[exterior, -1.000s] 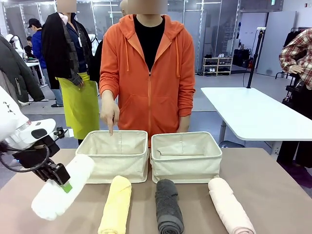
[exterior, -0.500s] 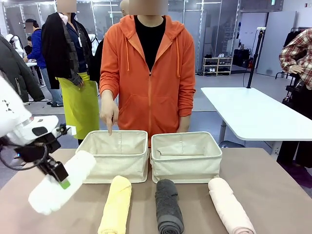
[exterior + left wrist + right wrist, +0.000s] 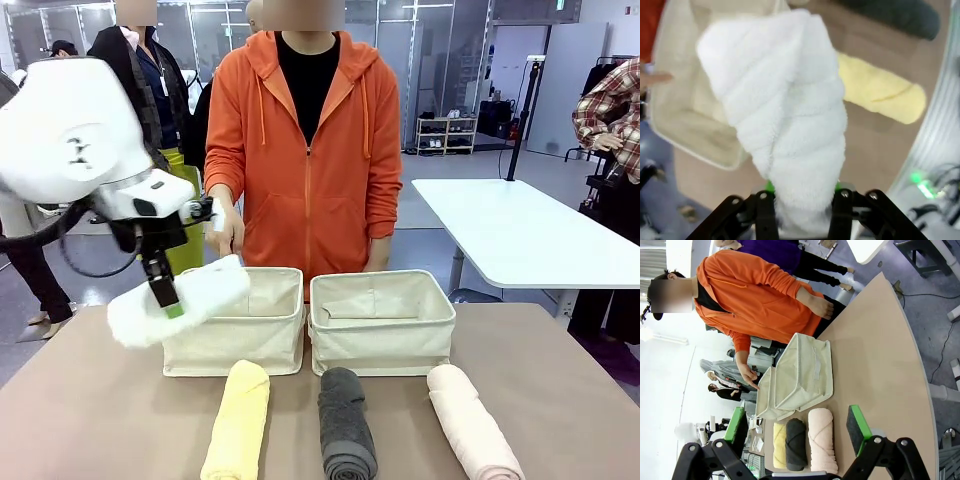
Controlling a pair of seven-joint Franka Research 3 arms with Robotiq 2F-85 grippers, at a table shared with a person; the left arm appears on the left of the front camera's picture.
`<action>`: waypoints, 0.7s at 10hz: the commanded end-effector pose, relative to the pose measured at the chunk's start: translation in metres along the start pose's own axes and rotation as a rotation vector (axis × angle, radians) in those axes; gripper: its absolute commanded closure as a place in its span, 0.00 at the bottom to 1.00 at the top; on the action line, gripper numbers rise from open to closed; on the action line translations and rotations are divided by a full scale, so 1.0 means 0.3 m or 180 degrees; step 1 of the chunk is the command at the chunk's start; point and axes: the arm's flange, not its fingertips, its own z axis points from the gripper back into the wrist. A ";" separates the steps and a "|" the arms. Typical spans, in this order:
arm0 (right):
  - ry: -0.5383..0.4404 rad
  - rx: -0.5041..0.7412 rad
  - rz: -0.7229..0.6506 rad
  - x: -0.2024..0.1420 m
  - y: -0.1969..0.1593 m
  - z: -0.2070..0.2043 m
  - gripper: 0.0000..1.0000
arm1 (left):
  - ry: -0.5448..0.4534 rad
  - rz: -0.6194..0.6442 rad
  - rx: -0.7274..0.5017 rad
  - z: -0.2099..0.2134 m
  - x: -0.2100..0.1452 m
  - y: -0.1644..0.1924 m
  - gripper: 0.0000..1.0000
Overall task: Divide the towels into two baskets.
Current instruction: Pick up one hotel-folded towel and place it in the Fabric basket indicated by the person.
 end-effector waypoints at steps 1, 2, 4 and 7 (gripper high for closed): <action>-0.0019 0.0028 0.0014 -0.002 0.009 0.005 0.00 | 0.0076 -0.0527 0.0457 -0.010 0.065 0.109 0.60; -0.0019 0.0028 0.0014 -0.002 0.009 0.005 0.00 | 0.0117 -0.0751 0.0536 -0.041 0.100 0.156 0.60; -0.0019 0.0028 0.0014 -0.002 0.009 0.005 0.00 | 0.0087 -0.0777 0.0424 -0.099 0.137 0.302 0.60; -0.0019 0.0028 0.0014 -0.002 0.009 0.005 0.00 | 0.0135 -0.0931 0.0109 -0.195 0.179 0.487 0.60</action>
